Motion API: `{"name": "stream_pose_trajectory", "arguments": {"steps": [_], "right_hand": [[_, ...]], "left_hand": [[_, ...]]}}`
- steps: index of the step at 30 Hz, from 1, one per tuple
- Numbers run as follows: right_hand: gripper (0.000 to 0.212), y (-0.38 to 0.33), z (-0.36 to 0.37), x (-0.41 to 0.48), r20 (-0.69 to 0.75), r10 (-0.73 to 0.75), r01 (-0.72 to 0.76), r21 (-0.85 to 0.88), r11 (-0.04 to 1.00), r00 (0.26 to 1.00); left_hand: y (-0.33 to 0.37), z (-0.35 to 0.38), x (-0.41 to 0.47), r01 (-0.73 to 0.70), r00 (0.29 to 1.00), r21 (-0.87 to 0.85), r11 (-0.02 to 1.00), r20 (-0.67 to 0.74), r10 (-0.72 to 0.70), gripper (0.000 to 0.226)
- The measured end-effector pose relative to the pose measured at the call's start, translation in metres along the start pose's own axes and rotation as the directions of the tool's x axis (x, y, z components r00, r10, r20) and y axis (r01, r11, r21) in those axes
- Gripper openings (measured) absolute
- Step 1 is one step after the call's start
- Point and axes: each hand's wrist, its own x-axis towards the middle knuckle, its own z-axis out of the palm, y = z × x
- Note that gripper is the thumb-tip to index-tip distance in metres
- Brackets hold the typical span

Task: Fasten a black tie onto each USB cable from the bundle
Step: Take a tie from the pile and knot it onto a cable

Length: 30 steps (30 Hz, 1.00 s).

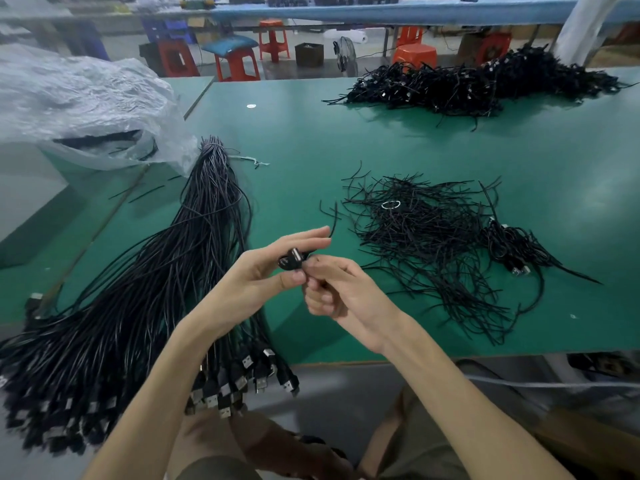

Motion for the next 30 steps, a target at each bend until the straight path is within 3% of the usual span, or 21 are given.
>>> {"name": "stream_pose_trajectory", "arguments": {"steps": [5, 12, 17, 19, 24, 27, 30], "right_hand": [[0.024, -0.009, 0.002, -0.004, -0.026, -0.036, 0.037, 0.057, 0.998, 0.999], [0.021, -0.012, 0.001, -0.007, -0.049, -0.107, 0.105, -0.04, 0.994, 0.993], [0.032, -0.009, 0.006, -0.012, -0.068, -0.159, 0.149, -0.129, 0.98, 0.985], [0.032, -0.008, 0.008, -0.012, -0.092, -0.191, 0.176, -0.147, 0.973, 0.977], [0.035, -0.004, 0.012, -0.007, -0.167, -0.271, 0.221, -0.268, 0.938, 0.948], [0.036, -0.003, 0.008, -0.007, -0.187, -0.326, 0.207, -0.471, 0.858, 0.927], [0.034, -0.007, 0.001, -0.008, -0.11, -0.415, 0.189, -0.766, 0.614, 0.903]], "left_hand": [[0.011, 0.013, 0.003, -0.04, 0.986, 0.049, 0.998, -0.158, 0.047, 0.03], [0.016, 0.021, 0.007, -0.074, 0.94, 0.248, 0.966, -0.306, 0.15, 0.016], [0.013, 0.03, 0.004, -0.032, 0.877, 0.382, 0.924, -0.432, 0.21, 0.009], [0.012, 0.033, 0.002, 0.022, 0.863, 0.407, 0.913, -0.469, 0.188, 0.008], [0.014, 0.036, 0.004, 0.17, 0.853, 0.261, 0.95, -0.522, -0.009, 0.028], [0.014, 0.032, 0.005, 0.278, 0.862, 0.328, 0.903, -0.5, -0.084, 0.034], [0.016, 0.028, 0.007, 0.352, 0.865, 0.305, 0.885, -0.467, -0.183, 0.037]]}}
